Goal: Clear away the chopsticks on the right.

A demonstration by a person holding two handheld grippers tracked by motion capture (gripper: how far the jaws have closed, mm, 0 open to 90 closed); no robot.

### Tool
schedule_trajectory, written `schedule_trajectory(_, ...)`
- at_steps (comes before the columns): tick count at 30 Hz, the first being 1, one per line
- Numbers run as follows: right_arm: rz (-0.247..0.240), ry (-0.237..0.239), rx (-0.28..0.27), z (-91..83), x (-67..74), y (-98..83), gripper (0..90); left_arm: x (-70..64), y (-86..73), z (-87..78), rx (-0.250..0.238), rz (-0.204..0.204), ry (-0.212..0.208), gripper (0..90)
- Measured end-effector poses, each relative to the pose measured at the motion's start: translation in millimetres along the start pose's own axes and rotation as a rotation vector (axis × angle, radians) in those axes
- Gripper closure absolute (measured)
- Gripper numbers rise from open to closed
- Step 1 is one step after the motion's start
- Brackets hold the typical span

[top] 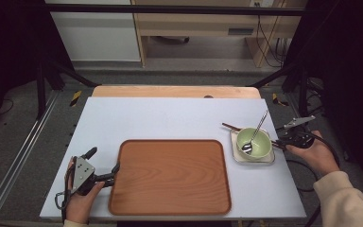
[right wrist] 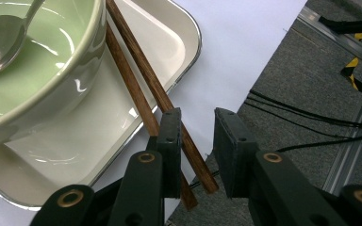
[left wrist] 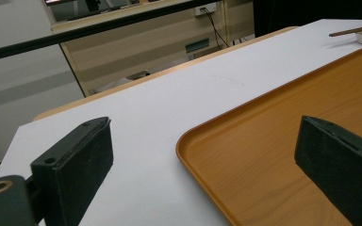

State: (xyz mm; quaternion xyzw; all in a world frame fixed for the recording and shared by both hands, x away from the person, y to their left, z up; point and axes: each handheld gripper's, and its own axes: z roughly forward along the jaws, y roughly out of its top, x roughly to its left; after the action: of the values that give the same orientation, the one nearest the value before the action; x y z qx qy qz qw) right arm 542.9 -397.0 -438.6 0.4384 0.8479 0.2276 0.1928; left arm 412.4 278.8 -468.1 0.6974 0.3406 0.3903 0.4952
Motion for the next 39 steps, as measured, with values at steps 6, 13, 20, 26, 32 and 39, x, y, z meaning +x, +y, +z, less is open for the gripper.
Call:
schedule_trajectory(6,-0.008,0.012,0.009,2.2,1.4,2.2,74.6,0.3,-0.3,0.1,0.003,-0.001,-0.002,4.6)
schedule_trajectory(13,-0.013,0.018,0.020,5.2,1.9,2.1,75.3,0.1,-0.1,0.1,0.001,0.000,-0.002,4.6)
schedule_trajectory(20,-0.018,0.051,0.028,6.2,3.4,2.4,83.8,0.2,-0.3,0.2,0.002,-0.001,-0.003,4.6)
schedule_trajectory(26,-0.040,0.052,-0.012,3.6,5.5,0.8,84.7,0.4,-0.3,0.1,0.002,-0.001,-0.002,4.6)
schedule_trajectory(32,-0.016,0.029,-0.038,0.6,2.9,-0.6,84.8,0.5,-0.2,0.0,0.003,0.000,0.001,4.6)
schedule_trajectory(39,0.028,-0.028,-0.077,-3.5,0.8,1.8,84.8,0.8,-0.6,0.6,0.006,0.002,0.002,4.5)
